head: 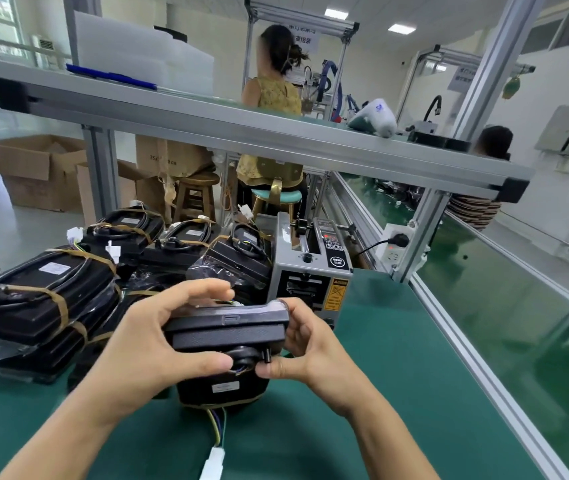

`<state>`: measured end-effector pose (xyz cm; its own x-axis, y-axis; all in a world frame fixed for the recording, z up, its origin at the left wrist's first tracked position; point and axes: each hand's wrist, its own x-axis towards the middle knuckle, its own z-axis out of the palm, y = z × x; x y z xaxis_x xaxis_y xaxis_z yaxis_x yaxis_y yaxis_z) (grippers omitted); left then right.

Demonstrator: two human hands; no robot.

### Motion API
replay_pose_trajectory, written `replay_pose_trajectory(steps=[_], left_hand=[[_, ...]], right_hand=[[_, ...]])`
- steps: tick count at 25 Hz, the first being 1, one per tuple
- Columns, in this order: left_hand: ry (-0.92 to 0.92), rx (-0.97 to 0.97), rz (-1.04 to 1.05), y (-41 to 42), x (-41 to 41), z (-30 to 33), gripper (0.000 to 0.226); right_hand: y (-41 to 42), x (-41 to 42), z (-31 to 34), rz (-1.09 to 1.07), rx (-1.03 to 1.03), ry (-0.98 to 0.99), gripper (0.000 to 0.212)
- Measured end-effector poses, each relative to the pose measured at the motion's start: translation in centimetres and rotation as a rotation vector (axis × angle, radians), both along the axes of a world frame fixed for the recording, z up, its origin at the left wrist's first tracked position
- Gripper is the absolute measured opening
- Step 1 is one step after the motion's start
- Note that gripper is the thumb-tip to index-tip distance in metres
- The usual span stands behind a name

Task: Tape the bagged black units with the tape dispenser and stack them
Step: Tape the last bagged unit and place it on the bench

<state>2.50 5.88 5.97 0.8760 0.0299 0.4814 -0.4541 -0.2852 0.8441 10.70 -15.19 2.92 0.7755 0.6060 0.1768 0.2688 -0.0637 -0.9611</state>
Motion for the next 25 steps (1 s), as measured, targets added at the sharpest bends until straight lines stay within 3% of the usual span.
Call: replay_pose_trajectory(steps=[3, 5, 14, 25], left_hand=[[0.074, -0.181, -0.064, 0.7, 0.3, -0.4, 0.077], [0.126, -0.234, -0.097, 0.8, 0.3, -0.6, 0.069], [0.207, -0.211, -0.041, 0.9, 0.3, -0.8, 0.069], [0.071, -0.114, 0.075, -0.4, 0.0, -1.7, 0.062]], right_hand=[[0.0, 0.0, -0.1, 0.008, 0.003, 0.026, 0.064], [0.2, 0.0, 0.0, 0.012, 0.002, 0.014, 0.064], [0.8, -0.3, 0.1, 0.033, 0.019, -0.003, 0.062], [0.4, 0.1, -1.0, 0.030, -0.044, -0.047, 0.070]])
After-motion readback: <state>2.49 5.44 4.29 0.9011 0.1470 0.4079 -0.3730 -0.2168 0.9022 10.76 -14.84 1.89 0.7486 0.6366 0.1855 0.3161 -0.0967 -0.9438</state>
